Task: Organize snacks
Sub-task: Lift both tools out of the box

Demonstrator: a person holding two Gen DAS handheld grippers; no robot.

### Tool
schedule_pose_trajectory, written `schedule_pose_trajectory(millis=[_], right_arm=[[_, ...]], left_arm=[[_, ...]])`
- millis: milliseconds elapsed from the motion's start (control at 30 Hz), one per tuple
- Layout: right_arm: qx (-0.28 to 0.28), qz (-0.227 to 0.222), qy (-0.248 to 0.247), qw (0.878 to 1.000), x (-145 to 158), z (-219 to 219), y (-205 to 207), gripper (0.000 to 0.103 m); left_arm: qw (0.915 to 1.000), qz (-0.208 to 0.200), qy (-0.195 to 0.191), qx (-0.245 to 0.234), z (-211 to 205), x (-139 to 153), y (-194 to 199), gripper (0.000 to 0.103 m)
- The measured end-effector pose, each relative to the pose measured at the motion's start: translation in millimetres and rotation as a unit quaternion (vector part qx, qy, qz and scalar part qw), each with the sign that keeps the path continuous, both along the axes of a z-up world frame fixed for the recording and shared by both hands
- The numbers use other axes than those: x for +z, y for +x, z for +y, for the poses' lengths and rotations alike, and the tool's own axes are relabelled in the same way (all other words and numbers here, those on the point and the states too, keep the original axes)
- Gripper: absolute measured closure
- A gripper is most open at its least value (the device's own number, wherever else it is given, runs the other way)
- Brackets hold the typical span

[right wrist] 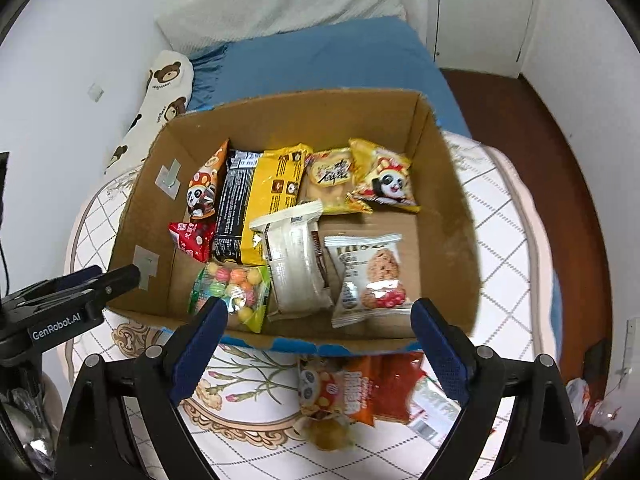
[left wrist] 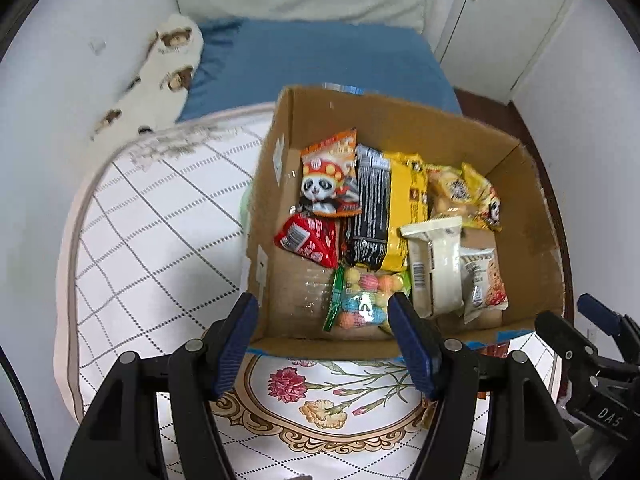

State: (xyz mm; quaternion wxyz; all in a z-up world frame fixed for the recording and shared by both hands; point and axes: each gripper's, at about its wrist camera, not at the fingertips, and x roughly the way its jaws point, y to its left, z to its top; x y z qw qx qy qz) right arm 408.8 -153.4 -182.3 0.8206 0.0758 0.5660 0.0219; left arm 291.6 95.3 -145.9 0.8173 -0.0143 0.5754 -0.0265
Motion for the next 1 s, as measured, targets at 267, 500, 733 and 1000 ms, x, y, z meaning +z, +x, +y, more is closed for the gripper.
schedule_pose_trajectory(millis=[267,500,733,1000], right_arm=[[-0.006,-0.061,-0.025,0.998,42,-4,-40,0.008],[-0.006,-0.101,-0.035,0.994,74,-7,-78,0.003],[-0.012,-0.123,-0.022,0.992,95,-10,-107,0.003],[-0.041,-0.098,0.003,0.994,77,-36,-123,0.002]], left_arm=[[0.9963,-0.084,0.015,-0.010,-9,49,-47,0.037],[0.9923,-0.122,0.003,-0.022,-20,82,-86,0.037],[0.9896,-0.141,-0.004,-0.030,-26,93,-109,0.037],[0.9956,-0.086,0.001,-0.036,-45,50,-112,0.037]])
